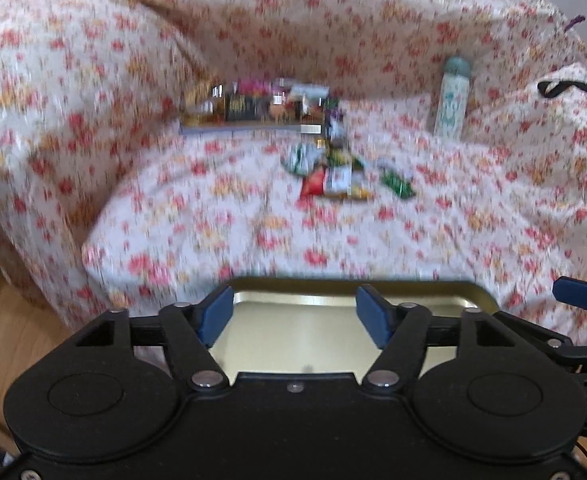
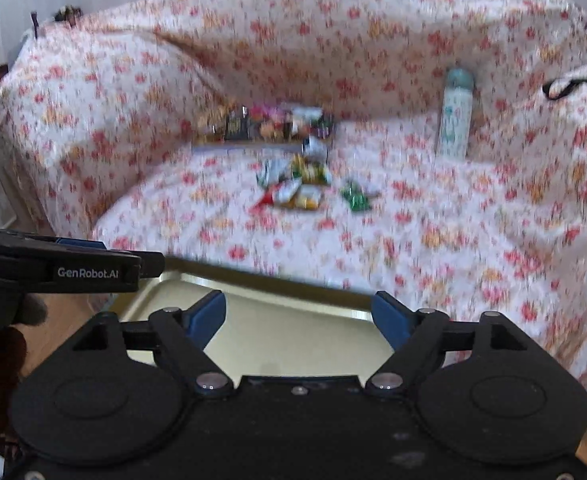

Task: Organize snacks
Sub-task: 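Lift both open tools away from the tray toward the snack pile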

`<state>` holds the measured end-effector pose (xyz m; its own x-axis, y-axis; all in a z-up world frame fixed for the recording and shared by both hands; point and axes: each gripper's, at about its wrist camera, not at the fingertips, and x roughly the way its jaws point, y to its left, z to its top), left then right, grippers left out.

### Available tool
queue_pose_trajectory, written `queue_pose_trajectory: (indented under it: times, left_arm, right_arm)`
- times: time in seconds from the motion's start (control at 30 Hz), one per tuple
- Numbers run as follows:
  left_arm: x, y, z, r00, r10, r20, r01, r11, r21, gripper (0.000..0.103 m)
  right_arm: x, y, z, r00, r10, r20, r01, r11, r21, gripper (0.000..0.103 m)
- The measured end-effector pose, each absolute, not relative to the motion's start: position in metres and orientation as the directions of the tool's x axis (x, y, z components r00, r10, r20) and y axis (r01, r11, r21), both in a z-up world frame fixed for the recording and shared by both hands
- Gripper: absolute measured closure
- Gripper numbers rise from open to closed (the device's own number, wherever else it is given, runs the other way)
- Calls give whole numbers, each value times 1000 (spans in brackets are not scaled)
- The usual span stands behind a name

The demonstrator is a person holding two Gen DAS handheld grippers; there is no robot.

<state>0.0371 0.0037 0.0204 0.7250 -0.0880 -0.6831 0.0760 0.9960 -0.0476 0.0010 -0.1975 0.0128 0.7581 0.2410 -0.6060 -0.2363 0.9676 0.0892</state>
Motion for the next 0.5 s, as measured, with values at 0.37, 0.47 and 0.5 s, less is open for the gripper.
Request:
queue_pose_trajectory:
  times: [0.37, 0.47, 0.5]
  left_arm:
    - [74, -6, 42, 848, -49, -528, 120, 988, 102, 28]
    - [86, -7, 44, 865, -43, -500, 127, 983, 135, 28]
    - [90, -7, 44, 868, -39, -495, 127, 981, 147, 26]
  right_arm:
    - [43, -200, 30, 836, 269, -478, -264, 961, 79, 2]
    - [60, -201, 32, 842, 253, -476, -256, 965, 60, 2]
    - [67, -202, 31, 843, 244, -478, -252, 966, 49, 2]
